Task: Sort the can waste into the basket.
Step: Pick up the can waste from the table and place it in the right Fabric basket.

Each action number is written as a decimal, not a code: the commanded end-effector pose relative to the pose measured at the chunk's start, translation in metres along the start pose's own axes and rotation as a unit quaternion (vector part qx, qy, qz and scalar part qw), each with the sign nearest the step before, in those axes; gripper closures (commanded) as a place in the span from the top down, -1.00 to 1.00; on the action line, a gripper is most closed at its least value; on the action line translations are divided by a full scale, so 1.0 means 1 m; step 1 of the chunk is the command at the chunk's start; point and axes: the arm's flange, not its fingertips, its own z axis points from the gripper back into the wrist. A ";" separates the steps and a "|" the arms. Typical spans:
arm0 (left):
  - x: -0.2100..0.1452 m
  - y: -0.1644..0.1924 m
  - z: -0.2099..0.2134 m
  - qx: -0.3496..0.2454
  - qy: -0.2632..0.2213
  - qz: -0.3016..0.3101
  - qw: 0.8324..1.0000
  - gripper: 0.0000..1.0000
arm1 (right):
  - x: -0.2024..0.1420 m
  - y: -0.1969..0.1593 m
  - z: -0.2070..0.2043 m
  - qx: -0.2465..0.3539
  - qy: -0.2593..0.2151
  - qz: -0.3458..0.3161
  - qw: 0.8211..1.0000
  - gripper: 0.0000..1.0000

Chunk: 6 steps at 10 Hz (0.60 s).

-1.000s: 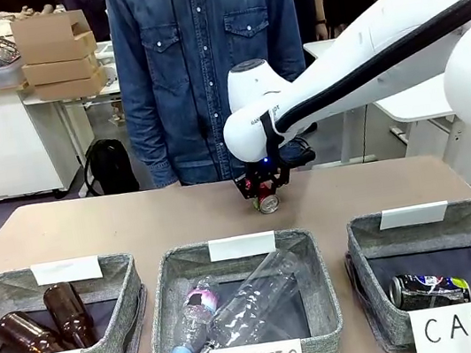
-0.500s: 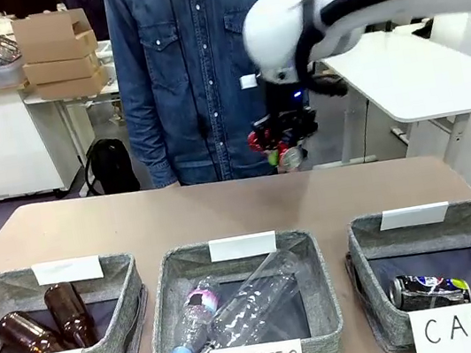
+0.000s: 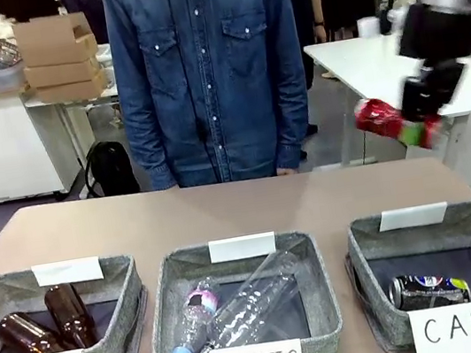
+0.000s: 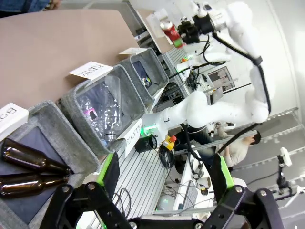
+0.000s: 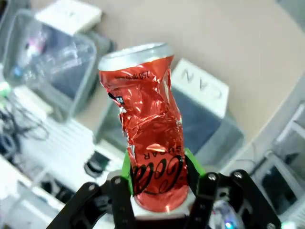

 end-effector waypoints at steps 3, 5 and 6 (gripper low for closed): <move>0.000 -0.001 -0.001 -0.008 -0.006 -0.010 1.000 0.98 | -0.073 -0.005 -0.043 -0.006 0.042 0.077 0.996 -1.00; 0.000 -0.001 -0.001 -0.008 -0.006 -0.010 1.000 0.98 | -0.081 -0.008 -0.066 0.007 0.057 0.079 0.995 -1.00; 0.000 -0.001 -0.001 -0.008 -0.006 -0.010 1.000 0.98 | -0.083 -0.007 -0.069 0.007 0.052 0.083 0.995 -1.00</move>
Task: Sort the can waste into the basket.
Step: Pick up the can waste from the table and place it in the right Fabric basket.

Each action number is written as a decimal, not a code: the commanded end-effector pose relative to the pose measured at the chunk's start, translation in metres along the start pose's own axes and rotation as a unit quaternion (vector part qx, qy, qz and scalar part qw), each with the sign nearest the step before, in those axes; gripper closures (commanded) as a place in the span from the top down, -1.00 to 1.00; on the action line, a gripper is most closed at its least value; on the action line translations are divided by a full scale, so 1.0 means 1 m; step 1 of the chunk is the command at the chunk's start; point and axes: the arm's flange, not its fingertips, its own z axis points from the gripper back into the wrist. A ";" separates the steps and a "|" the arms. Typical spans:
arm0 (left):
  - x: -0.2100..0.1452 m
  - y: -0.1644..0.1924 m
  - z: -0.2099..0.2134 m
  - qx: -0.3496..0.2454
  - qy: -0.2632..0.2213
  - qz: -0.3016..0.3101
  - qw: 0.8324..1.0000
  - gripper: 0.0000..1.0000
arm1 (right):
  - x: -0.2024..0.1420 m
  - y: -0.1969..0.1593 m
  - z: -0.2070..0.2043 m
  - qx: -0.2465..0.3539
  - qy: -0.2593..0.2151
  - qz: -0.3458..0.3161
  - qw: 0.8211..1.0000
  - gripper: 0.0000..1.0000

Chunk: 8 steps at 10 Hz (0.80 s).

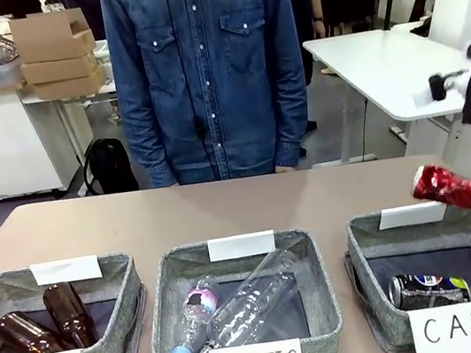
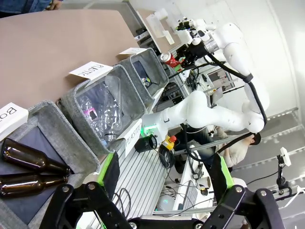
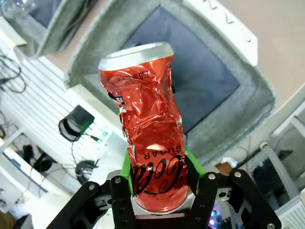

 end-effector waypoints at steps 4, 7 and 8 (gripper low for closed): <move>0.000 -0.002 -0.001 -0.007 -0.006 -0.011 1.000 0.98 | 0.004 -0.006 0.000 0.001 -0.001 0.030 1.000 -1.00; 0.000 -0.002 -0.001 -0.007 -0.006 -0.011 1.000 0.98 | 0.003 -0.006 -0.002 0.003 -0.003 0.030 1.000 1.00; 0.000 -0.002 -0.001 -0.007 -0.006 -0.011 1.000 0.98 | 0.002 -0.006 -0.002 0.004 -0.005 0.027 1.000 1.00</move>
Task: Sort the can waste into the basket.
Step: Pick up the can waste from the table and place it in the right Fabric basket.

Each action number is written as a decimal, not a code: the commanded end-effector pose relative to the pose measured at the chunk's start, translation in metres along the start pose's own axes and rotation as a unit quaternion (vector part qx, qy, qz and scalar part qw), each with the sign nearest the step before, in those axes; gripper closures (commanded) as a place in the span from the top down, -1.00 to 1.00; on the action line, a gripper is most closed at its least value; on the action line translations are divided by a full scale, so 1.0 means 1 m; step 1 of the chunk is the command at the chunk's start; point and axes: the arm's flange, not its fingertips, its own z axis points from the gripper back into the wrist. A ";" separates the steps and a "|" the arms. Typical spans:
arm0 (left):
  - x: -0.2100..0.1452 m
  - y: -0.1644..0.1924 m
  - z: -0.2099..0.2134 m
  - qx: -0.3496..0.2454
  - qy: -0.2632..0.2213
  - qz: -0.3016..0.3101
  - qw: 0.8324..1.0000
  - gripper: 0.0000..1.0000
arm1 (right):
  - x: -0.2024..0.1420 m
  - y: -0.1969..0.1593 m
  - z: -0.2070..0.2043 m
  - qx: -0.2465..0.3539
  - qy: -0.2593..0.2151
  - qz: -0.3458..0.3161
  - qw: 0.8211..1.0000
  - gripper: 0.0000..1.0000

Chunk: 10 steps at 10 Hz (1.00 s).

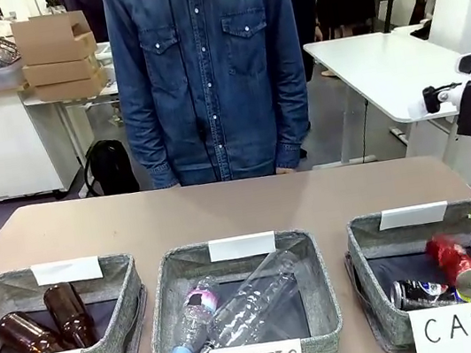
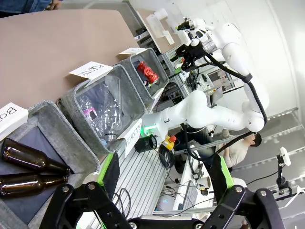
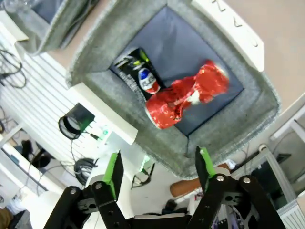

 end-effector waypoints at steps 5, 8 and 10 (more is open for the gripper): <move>0.000 -0.002 -0.001 -0.007 -0.006 -0.011 1.000 0.98 | 0.006 -0.008 0.003 0.009 -0.008 0.008 1.000 1.00; 0.000 -0.002 -0.001 -0.007 -0.006 -0.011 1.000 0.98 | 0.010 -0.012 0.009 0.035 -0.048 -0.031 0.998 1.00; 0.000 -0.002 -0.001 -0.007 -0.006 -0.011 1.000 0.98 | 0.019 -0.023 0.030 0.196 -0.188 -0.055 0.961 1.00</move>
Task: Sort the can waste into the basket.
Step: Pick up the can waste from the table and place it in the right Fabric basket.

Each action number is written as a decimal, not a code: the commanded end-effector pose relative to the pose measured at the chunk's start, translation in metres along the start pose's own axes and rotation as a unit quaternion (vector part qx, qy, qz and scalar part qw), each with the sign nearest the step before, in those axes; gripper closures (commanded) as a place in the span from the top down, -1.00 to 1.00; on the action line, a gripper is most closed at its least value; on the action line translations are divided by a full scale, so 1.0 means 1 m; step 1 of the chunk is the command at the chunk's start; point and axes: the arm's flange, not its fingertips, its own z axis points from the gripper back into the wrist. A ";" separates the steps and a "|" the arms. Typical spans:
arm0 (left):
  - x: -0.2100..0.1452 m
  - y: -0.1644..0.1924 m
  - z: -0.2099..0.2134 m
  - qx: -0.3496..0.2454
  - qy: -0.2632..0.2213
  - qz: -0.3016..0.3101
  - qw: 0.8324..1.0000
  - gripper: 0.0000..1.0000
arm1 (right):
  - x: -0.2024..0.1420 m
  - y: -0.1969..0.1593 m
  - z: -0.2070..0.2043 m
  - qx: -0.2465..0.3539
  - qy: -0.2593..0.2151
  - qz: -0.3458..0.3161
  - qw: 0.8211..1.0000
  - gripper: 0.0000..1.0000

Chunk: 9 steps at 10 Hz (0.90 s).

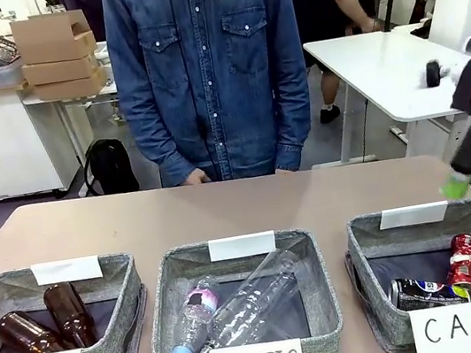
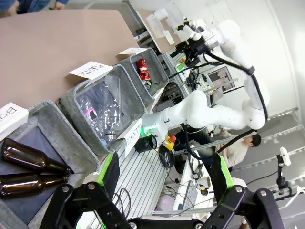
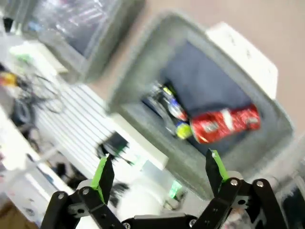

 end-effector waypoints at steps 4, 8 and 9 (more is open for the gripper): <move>0.000 -0.002 -0.001 -0.007 -0.006 -0.011 1.000 0.98 | 0.041 -0.010 0.036 0.340 -0.239 -0.073 0.907 1.00; 0.000 -0.002 -0.001 -0.007 -0.006 -0.011 1.000 0.98 | 0.042 -0.010 0.051 0.370 -0.252 -0.081 0.890 1.00; 0.000 -0.002 -0.001 -0.007 -0.006 -0.011 1.000 0.98 | 0.042 -0.010 0.051 0.370 -0.252 -0.081 0.890 1.00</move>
